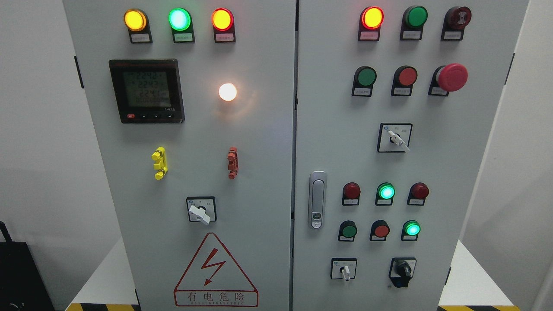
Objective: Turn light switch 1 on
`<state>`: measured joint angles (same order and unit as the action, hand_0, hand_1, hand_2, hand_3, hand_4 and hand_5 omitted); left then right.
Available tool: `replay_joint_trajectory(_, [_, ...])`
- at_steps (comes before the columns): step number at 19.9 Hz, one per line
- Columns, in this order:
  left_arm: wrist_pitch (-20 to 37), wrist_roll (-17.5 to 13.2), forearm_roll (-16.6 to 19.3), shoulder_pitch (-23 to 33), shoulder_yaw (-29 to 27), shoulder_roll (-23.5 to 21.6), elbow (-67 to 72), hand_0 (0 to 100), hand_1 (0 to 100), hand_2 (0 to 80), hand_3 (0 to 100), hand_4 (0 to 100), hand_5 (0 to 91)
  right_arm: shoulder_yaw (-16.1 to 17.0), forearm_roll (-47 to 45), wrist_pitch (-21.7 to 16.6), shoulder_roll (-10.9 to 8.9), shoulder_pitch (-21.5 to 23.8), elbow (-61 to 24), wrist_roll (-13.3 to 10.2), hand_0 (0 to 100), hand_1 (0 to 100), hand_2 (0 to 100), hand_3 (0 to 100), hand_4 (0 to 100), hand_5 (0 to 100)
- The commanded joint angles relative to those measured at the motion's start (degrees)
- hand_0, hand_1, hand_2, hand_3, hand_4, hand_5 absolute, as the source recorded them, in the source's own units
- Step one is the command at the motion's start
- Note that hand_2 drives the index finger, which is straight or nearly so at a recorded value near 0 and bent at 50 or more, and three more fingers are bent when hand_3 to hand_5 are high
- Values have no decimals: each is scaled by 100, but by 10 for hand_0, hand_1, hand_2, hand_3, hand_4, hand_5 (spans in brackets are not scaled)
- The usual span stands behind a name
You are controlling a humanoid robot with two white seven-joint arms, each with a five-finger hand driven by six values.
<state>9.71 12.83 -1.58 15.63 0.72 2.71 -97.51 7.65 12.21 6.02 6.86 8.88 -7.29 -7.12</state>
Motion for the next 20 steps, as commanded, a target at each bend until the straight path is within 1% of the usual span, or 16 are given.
replay_joint_trajectory(1, [197,-315,-466,405,-397,-367,3251,119,342,606,927,928,751,0,-8,-4,0,0,0,27,54,0,0,0,0,0])
replay_joint_trajectory(4, [329,-509,-422,388,-362,-376,4544,111,340,544,840,862,544,0,-8,-4,0,0,0,18,55,0,0,0,0,0])
replay_joint_trajectory(6, [329,-877,-405,300,-353,-420,5414,101,346,478,727,766,352,0,1,-4,0,0,0,18,54,0,0,0,0,0])
replay_joint_trajectory(7, [329,-1044,-404,283,-336,-420,5792,100,347,450,688,729,294,0,1,-4,0,0,0,18,54,0,0,0,0,0])
replay_joint_trajectory(8, [329,-1168,-404,256,-283,-420,6109,98,346,395,617,639,187,0,1,-4,0,0,0,18,54,0,0,0,0,0])
replay_joint_trajectory(9, [312,-1273,-396,204,-170,-429,6408,92,339,343,544,567,122,0,1,-4,0,0,0,27,54,0,0,0,0,0])
replay_joint_trajectory(10, [312,-1370,-404,151,-29,-420,6751,92,337,327,524,548,107,0,1,-4,0,0,0,27,54,0,0,0,0,0])
replay_joint_trajectory(11, [321,-1432,-396,64,111,-420,7128,91,325,259,422,468,38,0,1,-4,0,0,0,18,54,0,0,0,0,0])
replay_joint_trajectory(12, [312,-1493,-404,-77,287,-429,7515,89,301,213,355,410,0,0,1,-4,0,0,0,18,54,0,0,0,0,0])
replay_joint_trajectory(13, [303,-1625,-422,-278,437,-429,7962,90,299,205,338,393,0,0,1,-4,0,0,0,27,54,0,0,0,0,0])
replay_joint_trajectory(15, [303,-1880,-405,-735,535,-368,8920,88,291,106,190,268,0,0,1,-4,0,0,0,27,54,0,0,0,0,0])
replay_joint_trajectory(16, [294,-1889,-404,-911,535,-324,9290,85,284,94,182,254,0,0,1,-4,0,0,0,27,54,0,0,0,0,0])
replay_joint_trajectory(17, [277,-1890,-396,-1026,552,-315,9520,75,255,37,111,174,0,0,1,-4,0,0,0,18,54,0,0,0,0,0])
replay_joint_trajectory(18, [251,-1872,-387,-1071,570,-297,9636,64,238,6,74,125,0,0,1,-4,0,0,0,18,54,0,0,0,0,0])
replay_joint_trajectory(19, [233,-1855,-369,-1071,622,-262,9680,60,231,0,53,104,0,0,1,-4,0,0,0,18,54,0,0,0,0,0])
replay_joint_trajectory(20, [181,-1820,-343,-1071,727,-244,9689,43,209,0,0,43,0,0,1,-4,0,0,0,27,54,0,0,0,0,0])
